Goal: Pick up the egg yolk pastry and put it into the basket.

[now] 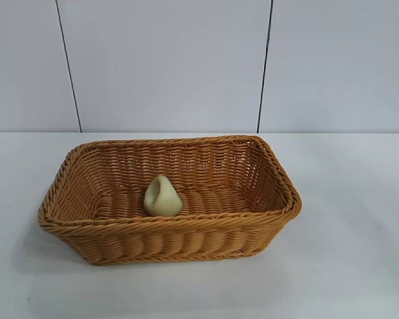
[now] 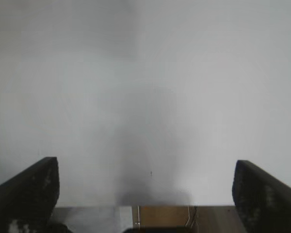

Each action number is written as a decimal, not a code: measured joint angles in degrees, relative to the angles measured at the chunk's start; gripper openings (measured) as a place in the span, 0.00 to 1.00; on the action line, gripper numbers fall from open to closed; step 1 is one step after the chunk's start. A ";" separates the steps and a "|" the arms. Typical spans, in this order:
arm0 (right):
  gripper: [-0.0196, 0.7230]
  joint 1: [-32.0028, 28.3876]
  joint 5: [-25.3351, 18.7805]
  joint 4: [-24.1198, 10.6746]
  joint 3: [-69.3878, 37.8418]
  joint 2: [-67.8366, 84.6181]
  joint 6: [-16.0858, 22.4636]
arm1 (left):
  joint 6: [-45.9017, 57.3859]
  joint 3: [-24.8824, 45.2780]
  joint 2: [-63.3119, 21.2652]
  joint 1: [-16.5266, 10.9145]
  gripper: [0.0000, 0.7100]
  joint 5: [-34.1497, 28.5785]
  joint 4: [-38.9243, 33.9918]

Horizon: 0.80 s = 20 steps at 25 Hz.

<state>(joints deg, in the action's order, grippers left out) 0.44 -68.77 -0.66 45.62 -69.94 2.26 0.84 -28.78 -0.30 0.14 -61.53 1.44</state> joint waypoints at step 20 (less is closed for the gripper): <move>0.96 0.07 9.79 1.18 -17.26 59.80 -2.26 | 0.00 0.00 0.00 0.00 0.91 0.00 0.00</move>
<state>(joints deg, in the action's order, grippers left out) 0.51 -58.98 0.52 28.36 -10.14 0.00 0.84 -28.78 -0.30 0.14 -61.53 1.44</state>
